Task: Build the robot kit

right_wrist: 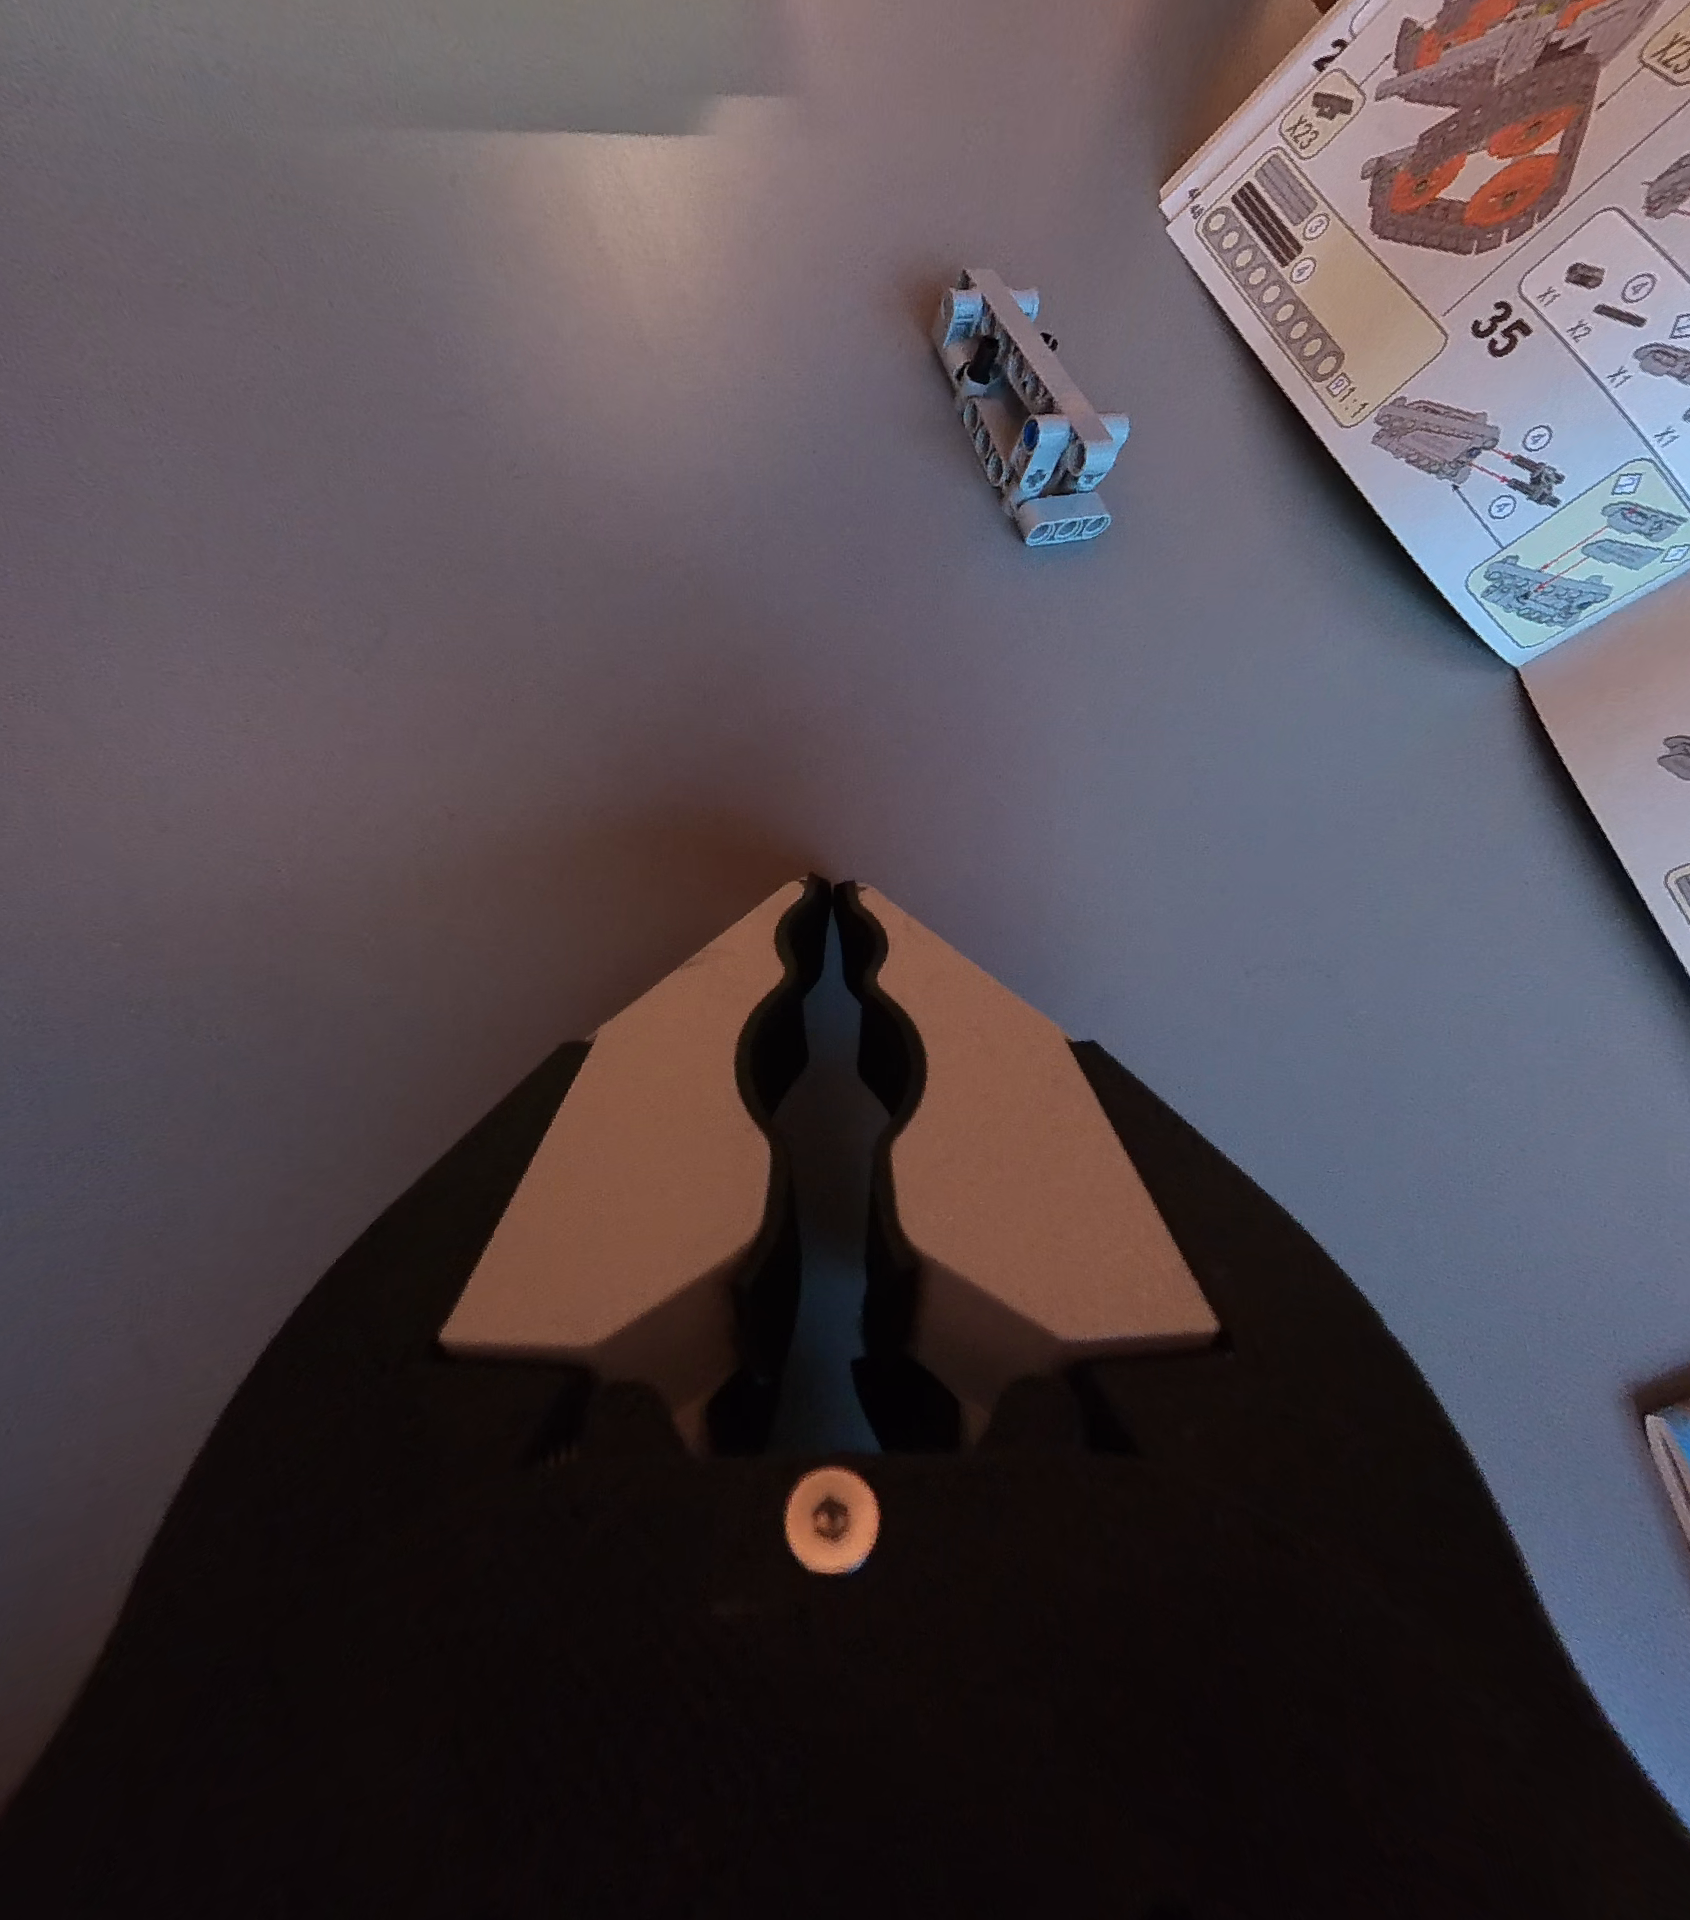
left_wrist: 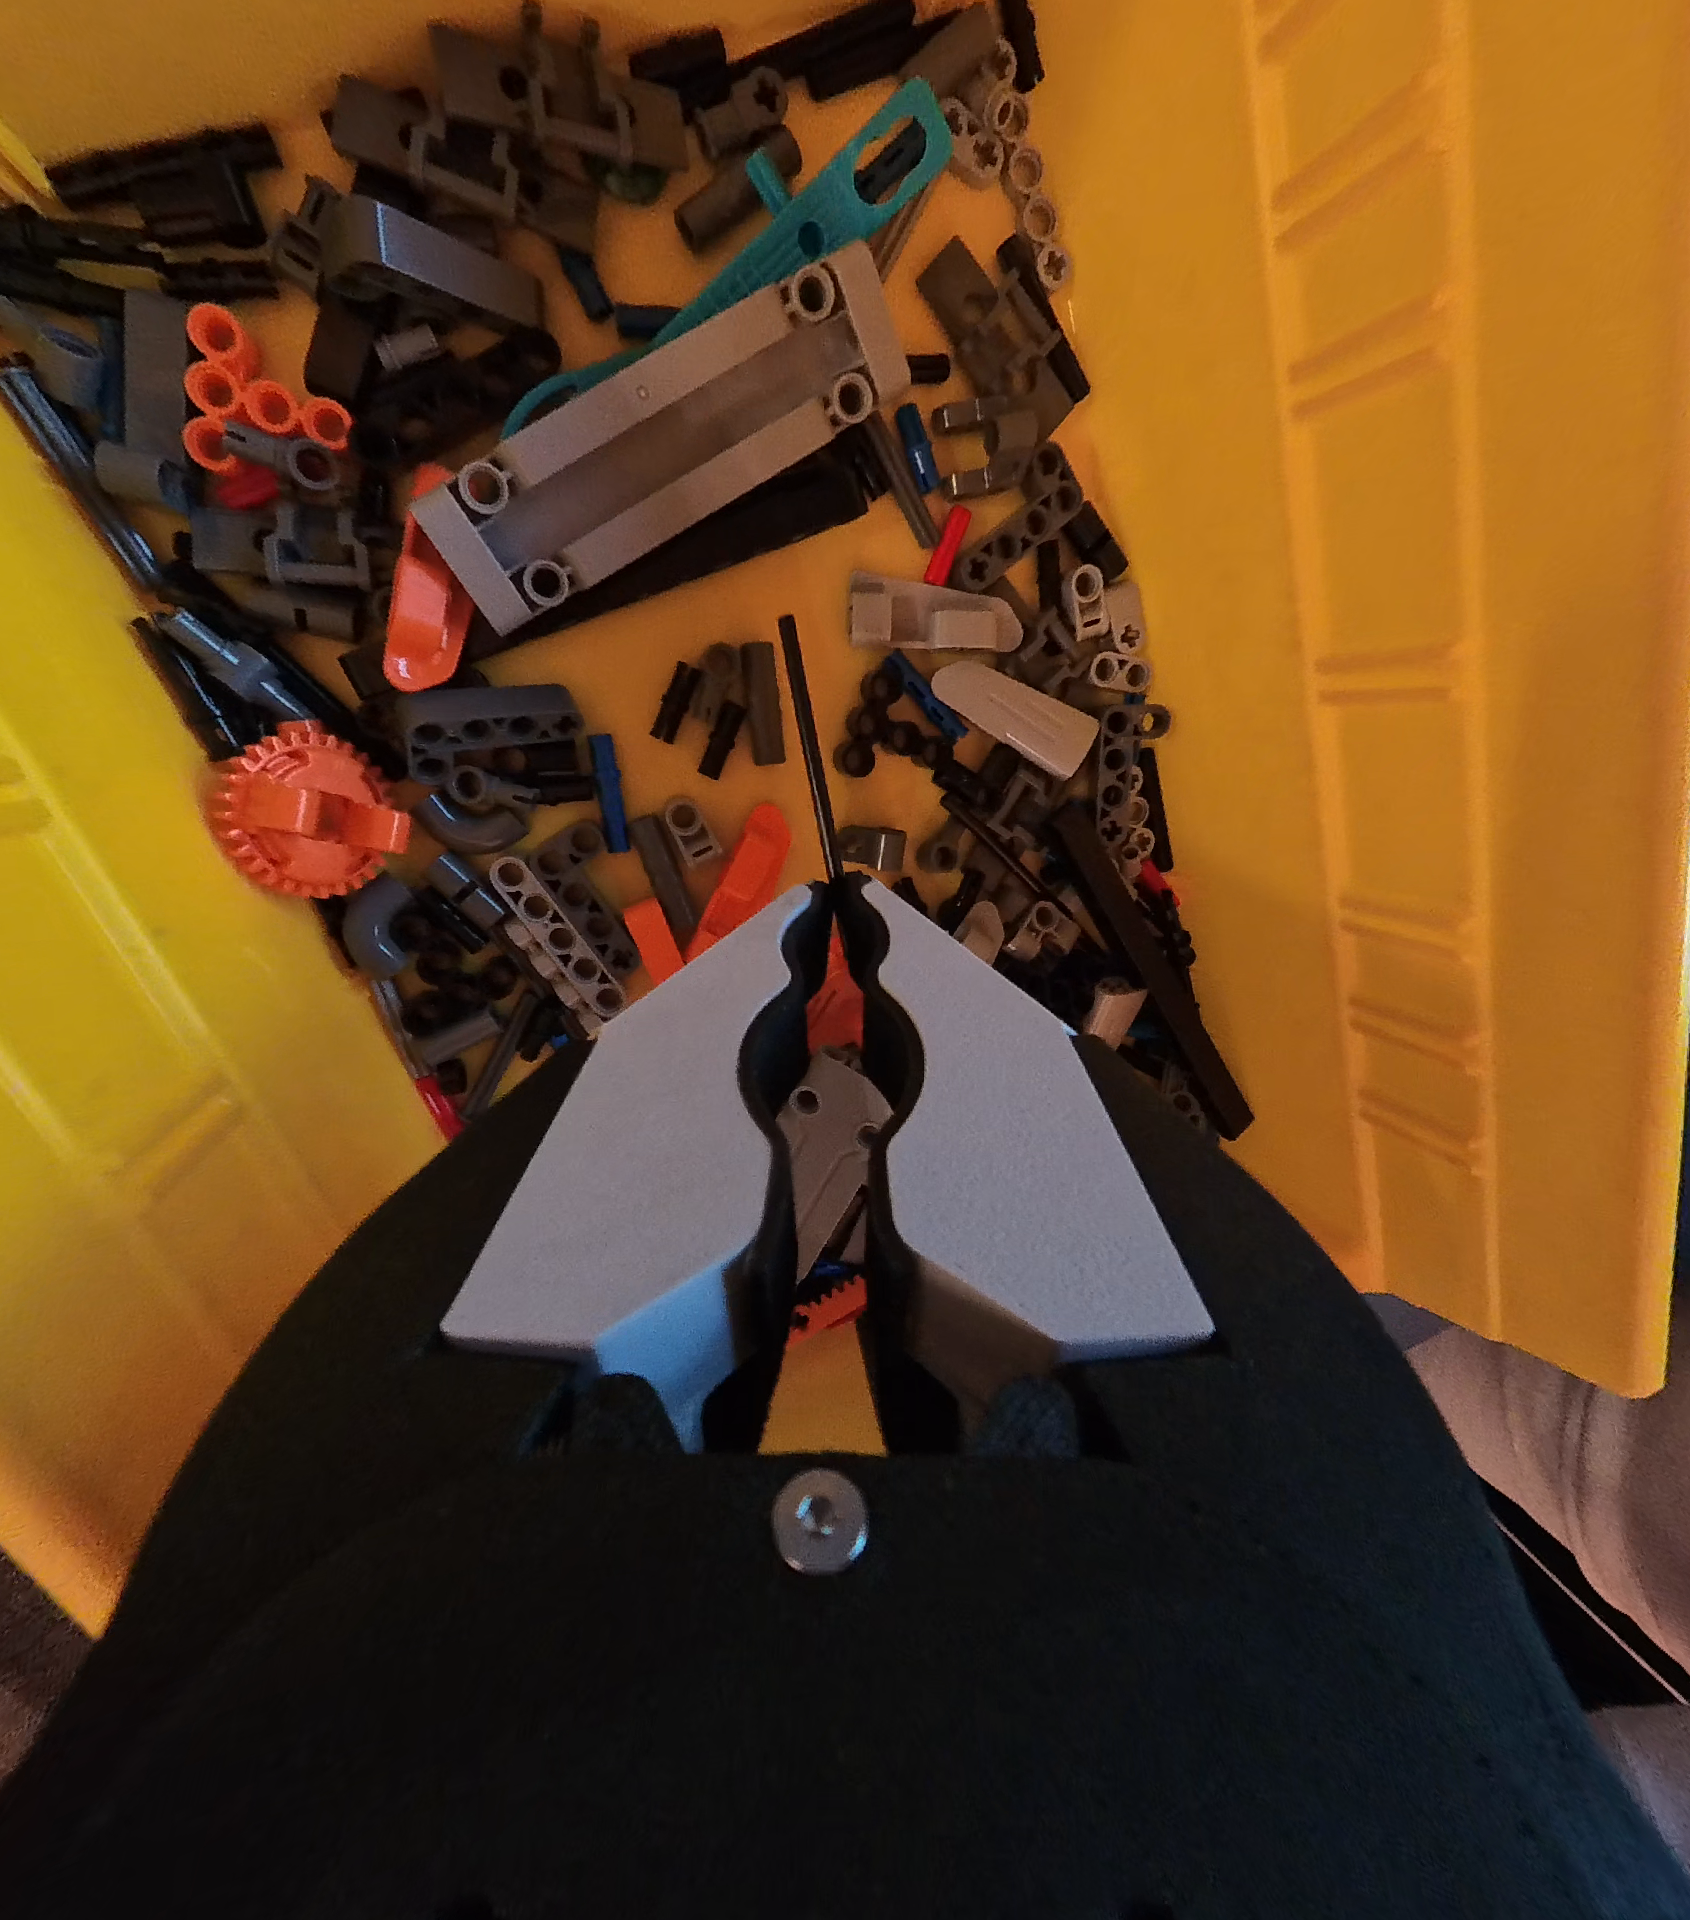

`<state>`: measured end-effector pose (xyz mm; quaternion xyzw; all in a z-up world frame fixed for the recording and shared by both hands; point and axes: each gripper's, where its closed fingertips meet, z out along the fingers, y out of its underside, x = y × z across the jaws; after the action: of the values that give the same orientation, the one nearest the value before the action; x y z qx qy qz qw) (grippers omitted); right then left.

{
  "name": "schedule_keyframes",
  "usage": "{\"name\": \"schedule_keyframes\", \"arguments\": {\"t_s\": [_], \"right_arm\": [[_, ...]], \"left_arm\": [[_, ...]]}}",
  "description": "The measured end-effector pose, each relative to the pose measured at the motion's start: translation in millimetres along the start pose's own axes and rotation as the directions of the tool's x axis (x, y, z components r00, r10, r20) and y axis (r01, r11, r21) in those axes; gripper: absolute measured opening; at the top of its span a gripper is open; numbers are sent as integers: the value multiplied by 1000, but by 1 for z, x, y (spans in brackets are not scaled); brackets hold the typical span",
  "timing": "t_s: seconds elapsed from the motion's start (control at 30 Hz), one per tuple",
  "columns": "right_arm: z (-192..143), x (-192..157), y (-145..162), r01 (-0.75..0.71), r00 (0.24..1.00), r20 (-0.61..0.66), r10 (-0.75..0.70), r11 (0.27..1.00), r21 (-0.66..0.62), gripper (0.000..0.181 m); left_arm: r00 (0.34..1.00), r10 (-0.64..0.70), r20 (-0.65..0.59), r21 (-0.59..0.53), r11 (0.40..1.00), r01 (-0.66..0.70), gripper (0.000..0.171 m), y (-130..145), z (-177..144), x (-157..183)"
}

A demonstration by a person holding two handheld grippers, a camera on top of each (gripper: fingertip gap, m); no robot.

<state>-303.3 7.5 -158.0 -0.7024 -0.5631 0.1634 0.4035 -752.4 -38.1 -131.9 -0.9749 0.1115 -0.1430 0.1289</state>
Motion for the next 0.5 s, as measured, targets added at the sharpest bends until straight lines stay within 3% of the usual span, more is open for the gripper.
{"name": "schedule_keyframes", "arguments": {"t_s": [0.27, 0.5], "right_arm": [[0, -1, 0, 16, 1000, -7, -16, 1000, 2, 2], [0, 0, 0, -7, 1000, 6, 7, 1000, -1, 3]], "left_arm": [[1000, 8, 13, -24, 1000, -8, 2, 8, -5, 4], [993, 89, 75, 80, 992, -95, 24, -14, -23, 4]]}}
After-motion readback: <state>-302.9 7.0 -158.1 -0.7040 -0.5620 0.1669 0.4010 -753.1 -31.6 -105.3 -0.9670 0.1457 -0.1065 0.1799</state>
